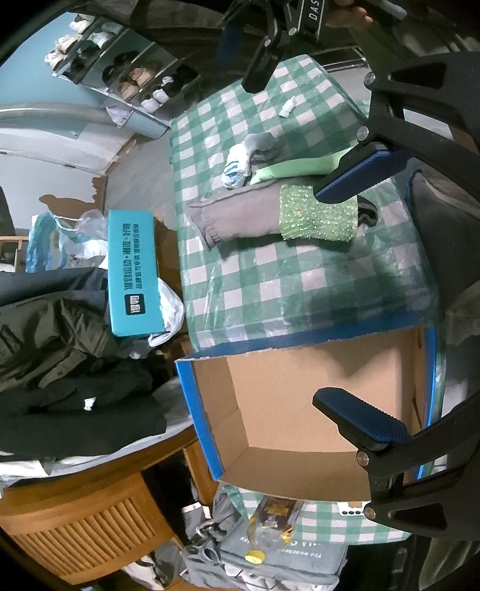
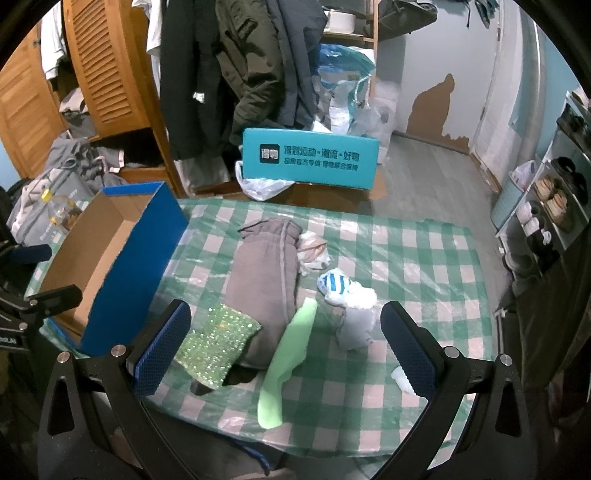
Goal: Organize soft objects
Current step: 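Move the left tool to the green glittery scrub pad and close on it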
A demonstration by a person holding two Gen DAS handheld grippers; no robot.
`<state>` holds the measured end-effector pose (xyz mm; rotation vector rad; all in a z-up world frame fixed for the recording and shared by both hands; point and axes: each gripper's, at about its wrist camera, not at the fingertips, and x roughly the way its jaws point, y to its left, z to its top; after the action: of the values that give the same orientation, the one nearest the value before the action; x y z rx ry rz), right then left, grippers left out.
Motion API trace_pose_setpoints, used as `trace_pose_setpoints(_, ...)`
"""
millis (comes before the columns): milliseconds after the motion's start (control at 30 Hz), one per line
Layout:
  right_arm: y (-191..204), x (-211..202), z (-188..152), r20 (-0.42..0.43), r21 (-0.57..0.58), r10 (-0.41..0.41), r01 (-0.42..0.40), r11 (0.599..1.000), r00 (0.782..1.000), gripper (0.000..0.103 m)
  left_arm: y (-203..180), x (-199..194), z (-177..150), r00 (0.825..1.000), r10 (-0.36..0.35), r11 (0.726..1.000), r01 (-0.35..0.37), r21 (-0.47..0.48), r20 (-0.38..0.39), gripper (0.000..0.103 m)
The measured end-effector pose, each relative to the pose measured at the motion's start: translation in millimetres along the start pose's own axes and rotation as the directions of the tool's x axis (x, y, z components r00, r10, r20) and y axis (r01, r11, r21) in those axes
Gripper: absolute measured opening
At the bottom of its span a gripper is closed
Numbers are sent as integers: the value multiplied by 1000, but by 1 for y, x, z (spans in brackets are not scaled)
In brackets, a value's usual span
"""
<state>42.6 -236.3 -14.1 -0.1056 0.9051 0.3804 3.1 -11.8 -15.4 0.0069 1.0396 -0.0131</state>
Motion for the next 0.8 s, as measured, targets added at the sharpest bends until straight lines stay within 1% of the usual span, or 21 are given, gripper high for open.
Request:
trace_pose_setpoints(100, -6, 3, -2, -14, -8, -13, 13, 1000, 1000, 101, -6, 7, 2, 1000, 5, 1000, -5, 14, -15, 101)
trace_pose_setpoints(267, -28, 11, -8, -48, 16, -31, 32, 999, 998, 101, -16, 23, 4, 998, -6, 999, 8, 31, -60, 101)
trace_pose_setpoints(367, -42, 15, -12, -70, 21, -59, 61, 998, 996, 101, -23, 31, 6, 996, -3, 999, 6, 42, -85, 101)
trace_pose_setpoints(433, -53, 19, -14, -87, 24, -79, 82, 996, 993, 101, -30, 36, 7, 996, -3, 998, 8, 55, -93, 101)
trace_pose_setpoints(667, -89, 36, -29, -162, 41, -108, 116, 992, 981, 101, -50, 56, 13, 990, -4, 996, 17, 92, -139, 101)
trace_pose_setpoints(800, -102, 50, -39, -205, 48, -121, 133, 990, 971, 101, -59, 69, 15, 985, -21, 995, 37, 92, -172, 101)
